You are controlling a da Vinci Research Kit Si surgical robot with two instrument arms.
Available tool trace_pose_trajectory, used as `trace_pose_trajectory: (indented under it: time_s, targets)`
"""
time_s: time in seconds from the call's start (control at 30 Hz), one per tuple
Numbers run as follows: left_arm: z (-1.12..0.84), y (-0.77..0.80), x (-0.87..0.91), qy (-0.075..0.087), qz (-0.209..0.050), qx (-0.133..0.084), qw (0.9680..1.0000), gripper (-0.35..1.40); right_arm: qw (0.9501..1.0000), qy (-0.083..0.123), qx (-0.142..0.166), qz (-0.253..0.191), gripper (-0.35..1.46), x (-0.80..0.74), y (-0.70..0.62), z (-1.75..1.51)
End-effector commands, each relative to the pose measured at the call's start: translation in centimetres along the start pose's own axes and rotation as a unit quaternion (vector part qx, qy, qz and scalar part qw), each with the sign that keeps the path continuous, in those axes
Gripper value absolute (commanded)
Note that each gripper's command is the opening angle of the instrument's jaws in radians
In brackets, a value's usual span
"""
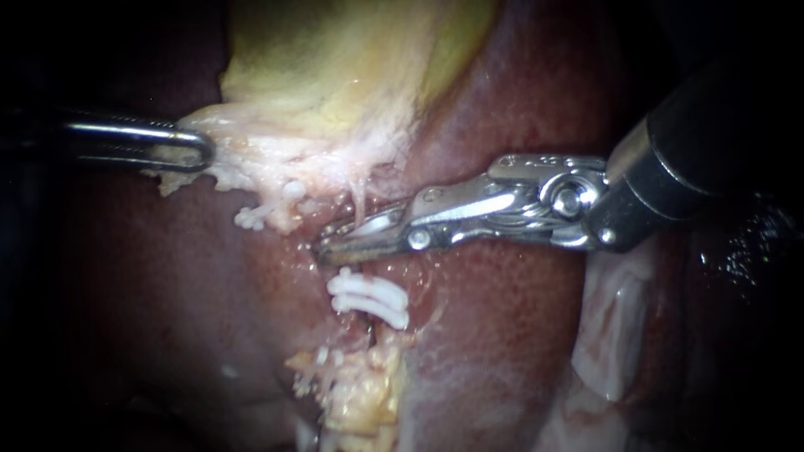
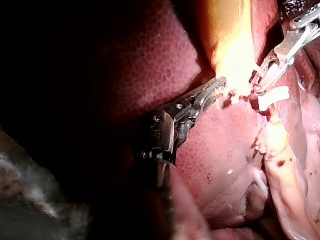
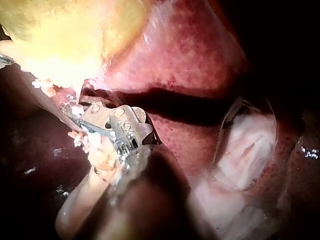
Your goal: Going back third clip right tube
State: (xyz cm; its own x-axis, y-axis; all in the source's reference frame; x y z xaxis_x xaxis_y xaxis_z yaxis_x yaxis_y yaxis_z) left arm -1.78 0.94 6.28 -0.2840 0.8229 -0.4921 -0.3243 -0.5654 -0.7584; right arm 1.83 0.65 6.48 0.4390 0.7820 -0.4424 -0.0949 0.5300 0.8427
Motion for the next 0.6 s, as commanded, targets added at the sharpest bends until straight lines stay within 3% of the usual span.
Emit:
trace_pose_trajectory:
  time_s: [0.03,0.17,0.4,0.6]
  targets:
    - [0.0,0.01,0.0,0.0,-0.003,0.0,1.0,-0.35,1.0,0.0,0.0,0.0,-0.35,0.0,0.0,0.0]
    - [0.0,0.02,0.0,0.0,-0.003,0.0,1.0,-0.35,1.0,-0.001,0.002,-0.001,-0.35,-0.01,-0.01,0.01]
    - [-0.01,0.02,0.0,0.0,-0.002,0.0,1.0,-0.35,0.9997,-0.002,0.02,-0.012,0.34,-0.04,0.01,0.12]
    - [-0.01,0.02,0.0,0.0,-0.002,0.0,1.0,-0.35,0.9994,0.015,0.006,-0.032,0.47,-0.06,0.04,0.25]
